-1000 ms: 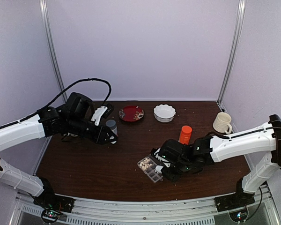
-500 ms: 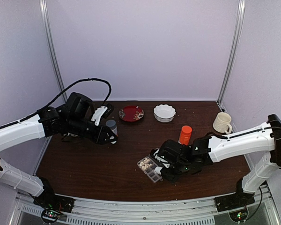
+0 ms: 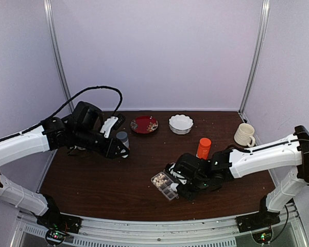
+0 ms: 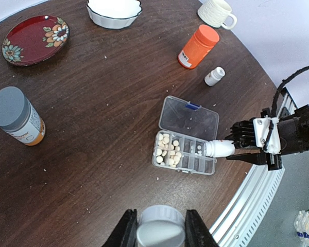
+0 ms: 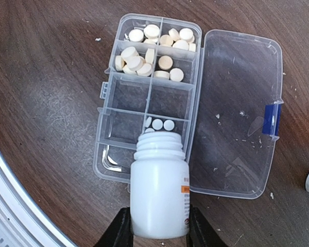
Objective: Sort the pills into containers
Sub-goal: Pour the pill into the compartment of the pill container.
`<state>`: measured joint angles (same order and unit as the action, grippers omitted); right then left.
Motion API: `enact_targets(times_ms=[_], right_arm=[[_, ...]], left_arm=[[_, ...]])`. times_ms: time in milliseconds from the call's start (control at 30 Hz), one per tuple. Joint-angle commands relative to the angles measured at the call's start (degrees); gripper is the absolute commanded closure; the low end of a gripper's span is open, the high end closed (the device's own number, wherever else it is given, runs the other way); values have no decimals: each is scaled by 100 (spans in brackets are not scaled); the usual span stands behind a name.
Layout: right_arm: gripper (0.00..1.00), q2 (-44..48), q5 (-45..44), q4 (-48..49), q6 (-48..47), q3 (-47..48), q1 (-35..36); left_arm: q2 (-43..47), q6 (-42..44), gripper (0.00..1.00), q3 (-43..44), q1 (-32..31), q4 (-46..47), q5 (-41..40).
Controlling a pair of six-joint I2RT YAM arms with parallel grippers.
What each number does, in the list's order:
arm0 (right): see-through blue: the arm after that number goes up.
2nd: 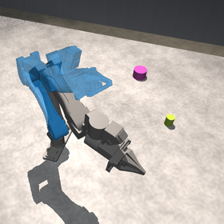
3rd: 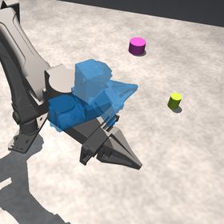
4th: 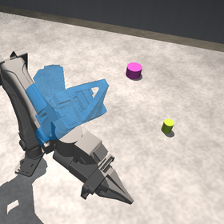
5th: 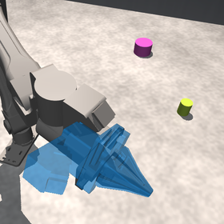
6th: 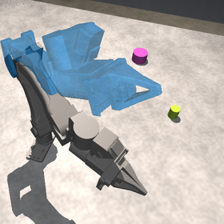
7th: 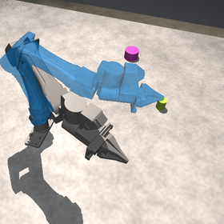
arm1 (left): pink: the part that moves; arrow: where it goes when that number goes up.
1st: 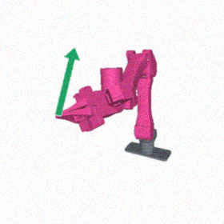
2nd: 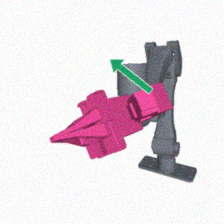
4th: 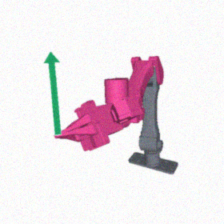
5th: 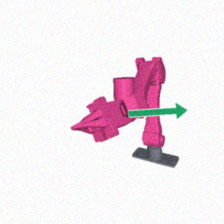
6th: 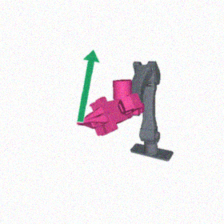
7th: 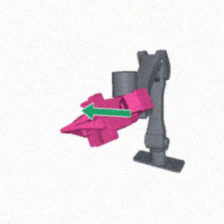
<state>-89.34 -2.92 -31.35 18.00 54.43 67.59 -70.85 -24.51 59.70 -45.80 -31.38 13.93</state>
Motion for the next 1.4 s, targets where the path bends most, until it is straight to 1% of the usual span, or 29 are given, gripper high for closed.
enact_targets(times_ms=[0, 333, 400, 467, 500, 567, 633, 733, 800, 867, 933, 1033, 1067, 1167, 1233, 1300, 1367], right_arm=[[100, 261, 74, 252, -36, -151, -5], [100, 269, 598, 482, -145, -154, 13], [100, 142, 473, 364, -153, -97, 13], [100, -69, 327, 24, -162, 120, 13], [100, -63, 398, 49, -205, 116, 21], [100, 165, 636, 456, -163, -85, 35], [100, 331, 596, 759, -101, -240, 36], [100, 93, 503, 320, -183, 26, 34], [100, 146, 755, 604, -140, -65, 37], [100, 162, 729, 655, -79, -126, 35], [100, -60, 593, 249, -109, 103, 35], [100, 30, 843, 644, -29, -82, 35], [100, 90, 803, 719, -7, -130, 35], [100, -90, 533, 179, -57, 146, 35], [100, 51, 705, 388, -49, 26, 39], [100, 150, 673, 570, 1, -74, 35], [100, -34, 470, 102, -26, 169, 35]], left_arm=[[-15, 17, 100, 129, -25, 148, 26], [-67, 8, 100, 197, -34, 144, 64], [-56, 8, 100, 200, -34, 145, 49], [-60, 8, 100, 200, -30, 149, 51], [-65, 13, 100, 200, -34, 147, 53], [-76, 17, 100, 208, -34, 148, 58], [-80, 26, 100, 217, -34, 148, 51], [-96, 27, 100, 226, -30, 149, 57], [-114, 33, 100, 242, -34, 148, 77], [-126, 36, 100, 257, -34, 145, 86], [-112, 34, 100, 228, -30, 144, 60], [-96, 24, 100, 202, -34, 148, 67], [-91, 25, 100, 192, -30, 145, 72], [-68, 25, 100, 161, -34, 147, 57], [-54, 17, 100, 158, -34, 145, 54], [-61, 17, 100, 164, -34, 142, 55], [-61, 17, 100, 156, -30, 149, 51]])
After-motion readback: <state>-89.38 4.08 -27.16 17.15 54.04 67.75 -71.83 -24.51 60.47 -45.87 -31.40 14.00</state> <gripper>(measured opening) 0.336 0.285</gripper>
